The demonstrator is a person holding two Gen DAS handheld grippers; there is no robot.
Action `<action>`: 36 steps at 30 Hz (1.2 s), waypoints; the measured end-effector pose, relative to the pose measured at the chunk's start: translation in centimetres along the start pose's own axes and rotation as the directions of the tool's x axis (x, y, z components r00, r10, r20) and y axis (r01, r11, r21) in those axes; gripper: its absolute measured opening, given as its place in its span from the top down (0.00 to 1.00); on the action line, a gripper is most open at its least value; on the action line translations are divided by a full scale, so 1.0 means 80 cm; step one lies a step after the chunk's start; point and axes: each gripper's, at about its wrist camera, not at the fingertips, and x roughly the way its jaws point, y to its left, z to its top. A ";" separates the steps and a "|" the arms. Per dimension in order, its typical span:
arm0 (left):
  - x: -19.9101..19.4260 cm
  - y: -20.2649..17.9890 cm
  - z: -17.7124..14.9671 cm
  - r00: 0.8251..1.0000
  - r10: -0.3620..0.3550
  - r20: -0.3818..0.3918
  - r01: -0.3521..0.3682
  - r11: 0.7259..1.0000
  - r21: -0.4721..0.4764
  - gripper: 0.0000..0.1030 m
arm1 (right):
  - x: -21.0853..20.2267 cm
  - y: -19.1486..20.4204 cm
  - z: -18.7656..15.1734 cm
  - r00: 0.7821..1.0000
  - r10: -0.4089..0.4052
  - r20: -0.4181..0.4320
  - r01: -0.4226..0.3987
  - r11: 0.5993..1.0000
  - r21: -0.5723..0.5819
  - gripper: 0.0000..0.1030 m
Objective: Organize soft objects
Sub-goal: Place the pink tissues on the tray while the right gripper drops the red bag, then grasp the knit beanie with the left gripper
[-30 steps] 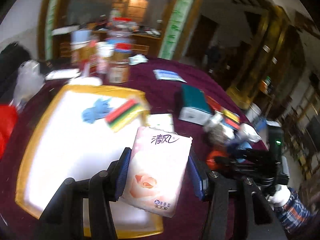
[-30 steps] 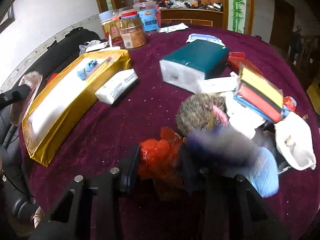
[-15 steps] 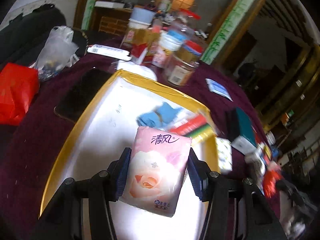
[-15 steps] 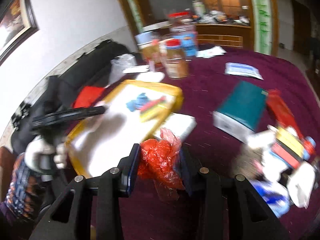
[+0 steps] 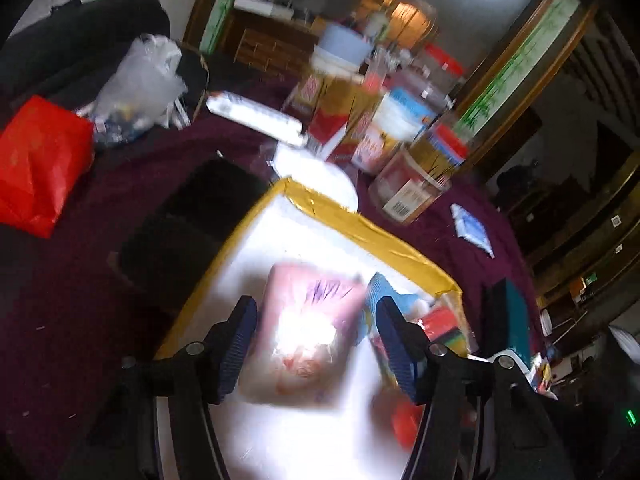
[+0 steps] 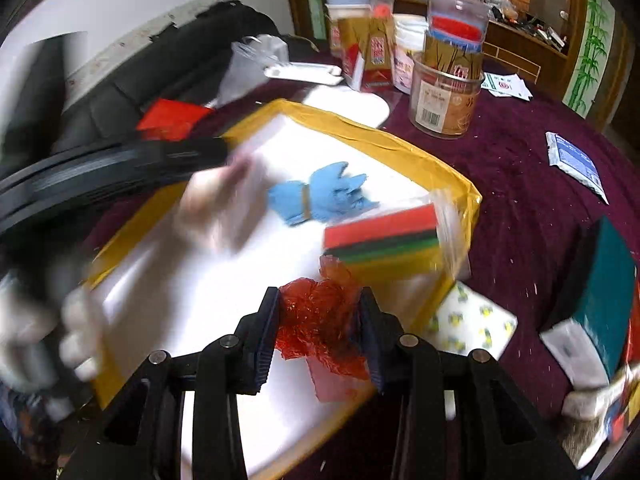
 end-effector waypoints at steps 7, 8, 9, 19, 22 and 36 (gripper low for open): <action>-0.070 0.007 -0.022 0.993 -0.086 0.085 0.087 0.996 -0.009 0.31 | 0.035 -0.006 0.039 0.999 -0.049 0.003 0.049 0.999 0.008 0.57; -0.078 0.006 -0.026 0.991 -0.095 0.092 0.096 0.995 -0.010 0.29 | 0.030 -0.008 0.040 0.999 -0.042 0.005 0.042 0.999 0.013 0.53; -0.082 0.006 -0.028 0.991 -0.101 0.093 0.102 0.995 -0.011 0.28 | 0.021 -0.012 0.040 0.999 -0.028 0.019 0.027 0.999 0.027 0.49; -0.088 -0.048 -0.065 0.985 -0.167 0.034 0.164 0.985 0.061 0.21 | -0.183 -0.113 -0.061 0.934 -0.089 0.345 0.028 0.984 0.178 0.11; -0.076 -0.084 -0.089 0.981 -0.192 -0.023 0.193 0.975 0.114 0.21 | -0.224 -0.168 -0.119 0.898 -0.203 0.391 0.096 0.957 0.275 0.02; 0.008 -0.283 -0.204 0.942 -0.200 -0.271 0.286 0.899 0.332 0.21 | -0.232 -0.382 -0.337 0.884 -0.339 0.322 0.036 0.736 0.676 0.02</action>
